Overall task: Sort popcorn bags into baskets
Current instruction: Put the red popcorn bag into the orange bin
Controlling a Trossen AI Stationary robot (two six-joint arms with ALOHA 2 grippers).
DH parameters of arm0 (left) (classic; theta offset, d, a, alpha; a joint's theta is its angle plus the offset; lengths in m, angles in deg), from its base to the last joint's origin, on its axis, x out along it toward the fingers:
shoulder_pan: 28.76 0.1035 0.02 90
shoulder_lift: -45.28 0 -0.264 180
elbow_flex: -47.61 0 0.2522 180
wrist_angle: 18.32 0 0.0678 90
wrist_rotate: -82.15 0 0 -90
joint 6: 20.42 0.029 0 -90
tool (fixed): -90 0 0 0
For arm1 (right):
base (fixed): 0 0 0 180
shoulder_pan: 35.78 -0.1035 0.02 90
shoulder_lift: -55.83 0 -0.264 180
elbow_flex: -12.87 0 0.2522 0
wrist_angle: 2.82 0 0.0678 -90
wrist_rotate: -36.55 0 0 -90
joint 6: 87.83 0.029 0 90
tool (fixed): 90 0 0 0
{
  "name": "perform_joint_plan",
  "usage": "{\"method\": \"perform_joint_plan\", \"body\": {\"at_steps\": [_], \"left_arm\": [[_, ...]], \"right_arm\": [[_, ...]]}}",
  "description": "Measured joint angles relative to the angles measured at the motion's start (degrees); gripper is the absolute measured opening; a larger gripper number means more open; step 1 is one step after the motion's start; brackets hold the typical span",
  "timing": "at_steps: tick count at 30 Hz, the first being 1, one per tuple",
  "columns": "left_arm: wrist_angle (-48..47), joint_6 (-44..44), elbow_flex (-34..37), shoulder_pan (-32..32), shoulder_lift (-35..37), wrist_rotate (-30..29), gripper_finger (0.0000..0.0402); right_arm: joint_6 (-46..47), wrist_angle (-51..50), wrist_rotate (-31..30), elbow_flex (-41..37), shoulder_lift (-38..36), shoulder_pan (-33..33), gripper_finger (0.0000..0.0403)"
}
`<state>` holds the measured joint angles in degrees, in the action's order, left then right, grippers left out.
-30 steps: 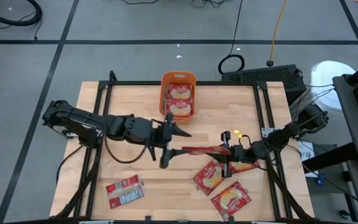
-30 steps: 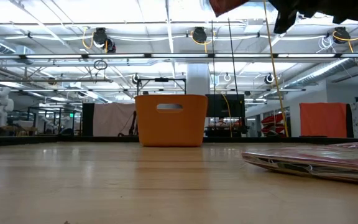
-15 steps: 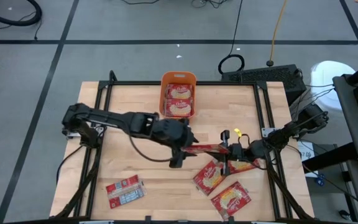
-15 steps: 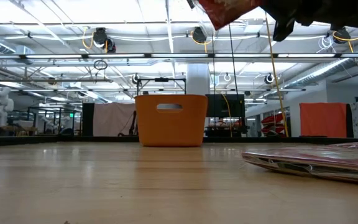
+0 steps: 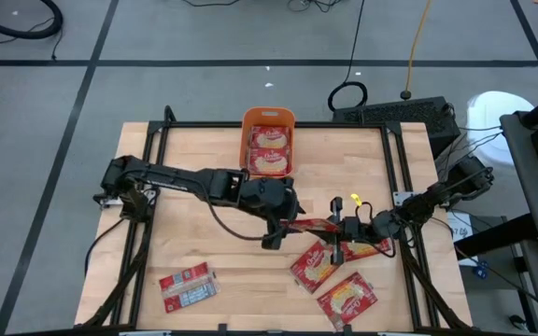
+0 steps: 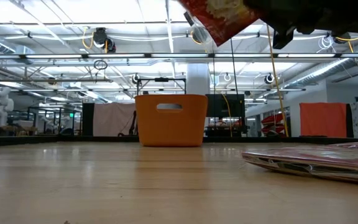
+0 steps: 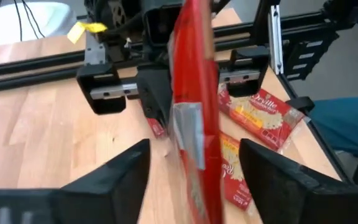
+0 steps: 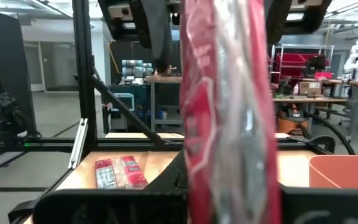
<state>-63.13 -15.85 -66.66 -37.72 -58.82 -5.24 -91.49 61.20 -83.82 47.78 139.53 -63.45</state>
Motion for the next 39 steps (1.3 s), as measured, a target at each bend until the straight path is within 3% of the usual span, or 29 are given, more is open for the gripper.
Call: {"method": "perform_joint_plan", "body": {"at_steps": [14, 18, 22, 26, 29, 32, 39], "left_arm": [[0.72, -0.58, 0.04, 3.97, -1.37, 2.94, 0.0020], [0.98, 1.02, 0.00, 5.48, -0.80, 5.06, 0.0027], [-1.21, 3.13, 0.00, 7.85, 0.71, 7.44, 0.0034], [-4.49, 5.37, 0.02, 11.32, 3.06, 10.16, 0.0019], [-6.60, 7.09, 0.02, 14.42, 4.60, 11.24, 0.0019], [-8.21, 8.63, 0.00, 18.52, 5.24, 11.13, 0.0019], [-12.02, 13.04, -2.59, 27.40, 5.00, 11.05, 0.0025]], "right_arm": [[-1.51, 1.66, -8.56, 0.00, 0.00, 0.34, 0.0016], [-3.56, 3.59, -10.34, 0.00, -0.83, 0.37, 0.0052], [-6.88, 1.63, -16.07, -0.22, -3.70, 0.23, 0.0112], [-9.62, -4.49, -24.16, -0.32, -7.97, 0.21, 0.0164], [-10.14, -10.80, -25.27, -0.39, -10.51, 0.71, 0.0185], [-6.25, -17.00, -21.78, -0.41, -11.88, 1.11, 0.0188], [0.45, -26.85, -7.04, -0.44, -11.02, 2.15, 0.0165]]}}
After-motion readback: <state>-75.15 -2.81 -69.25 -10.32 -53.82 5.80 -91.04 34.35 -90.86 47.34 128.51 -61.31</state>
